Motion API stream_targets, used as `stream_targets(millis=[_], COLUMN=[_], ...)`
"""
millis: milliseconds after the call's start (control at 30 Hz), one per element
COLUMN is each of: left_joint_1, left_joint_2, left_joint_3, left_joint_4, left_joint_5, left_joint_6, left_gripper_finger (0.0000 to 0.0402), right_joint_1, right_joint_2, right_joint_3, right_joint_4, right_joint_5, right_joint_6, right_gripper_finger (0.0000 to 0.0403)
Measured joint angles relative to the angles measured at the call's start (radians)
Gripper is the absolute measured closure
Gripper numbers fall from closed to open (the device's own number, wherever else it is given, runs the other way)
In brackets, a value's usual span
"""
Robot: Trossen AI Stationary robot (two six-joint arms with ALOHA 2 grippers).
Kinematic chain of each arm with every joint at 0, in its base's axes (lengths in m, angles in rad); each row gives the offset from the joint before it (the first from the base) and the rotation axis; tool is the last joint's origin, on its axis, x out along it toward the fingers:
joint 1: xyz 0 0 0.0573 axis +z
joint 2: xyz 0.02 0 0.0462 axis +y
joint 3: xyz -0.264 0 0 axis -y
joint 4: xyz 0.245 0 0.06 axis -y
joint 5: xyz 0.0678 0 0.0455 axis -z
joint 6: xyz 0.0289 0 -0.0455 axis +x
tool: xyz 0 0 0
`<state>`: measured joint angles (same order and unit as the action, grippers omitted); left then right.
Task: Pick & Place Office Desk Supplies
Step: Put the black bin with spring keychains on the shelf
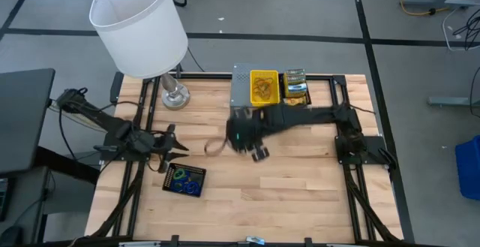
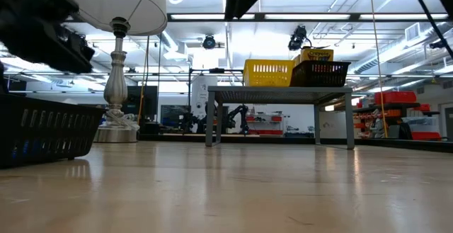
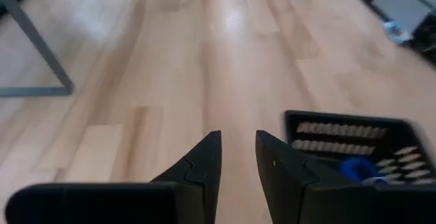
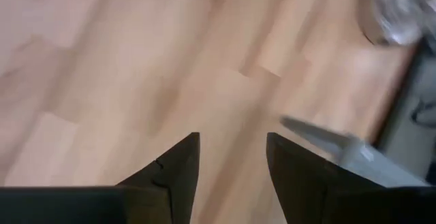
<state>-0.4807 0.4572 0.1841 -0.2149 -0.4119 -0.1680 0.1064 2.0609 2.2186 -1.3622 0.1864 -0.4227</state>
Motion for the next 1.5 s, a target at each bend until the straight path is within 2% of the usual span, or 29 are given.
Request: stream_targets(millis=[167, 333, 567, 667, 800, 1000, 1167, 1333, 1500], left_joint_1=[-0.074, -0.178, -0.296, -0.343, -0.393, -0.451, -0.463, -0.453, -0.411], left_joint_2=[0.060, 0.137, 0.300, 0.378, 0.482, 0.612, 0.722, 0.822, 0.888], left_joint_3=[0.143, 0.224, 0.341, 0.373, 0.426, 0.465, 0.464, 0.464, 0.464], left_joint_4=[-0.254, -0.298, -0.486, -0.530, -0.607, -0.704, -0.644, -0.487, -0.355], left_joint_5=[0.078, 0.155, 0.171, 0.210, 0.283, 0.410, 0.422, 0.392, 0.377], left_joint_6=[-0.142, -0.236, -0.507, -0.591, -0.680, -0.797, -0.800, -0.710, -0.631], left_gripper_finger=[0.0303, 0.0303, 0.0305, 0.0328, 0.0389, 0.0397, 0.0398, 0.0399, 0.0399], right_joint_1=[0.121, 0.208, 0.287, 0.312, 0.342, 0.385, 0.409, 0.434, 0.441], right_joint_2=[0.000, 0.001, 0.001, 0.001, 0.001, 0.001, 0.001, 0.001, 0.001], right_joint_3=[-0.090, -0.183, -0.278, -0.290, -0.295, -0.295, -0.295, -0.295, -0.295], right_joint_4=[0.049, 0.074, 0.065, 0.059, 0.049, 0.002, -0.031, -0.059, -0.064], right_joint_5=[0.025, 0.074, 0.128, 0.133, 0.162, 0.198, 0.218, 0.244, 0.245], right_joint_6=[0.003, 0.088, 0.184, 0.221, 0.257, 0.307, 0.365, 0.370, 0.409], right_gripper_finger=[0.0227, 0.0227, 0.0227, 0.0227, 0.0229, 0.0253, 0.0305, 0.0389, 0.0385])
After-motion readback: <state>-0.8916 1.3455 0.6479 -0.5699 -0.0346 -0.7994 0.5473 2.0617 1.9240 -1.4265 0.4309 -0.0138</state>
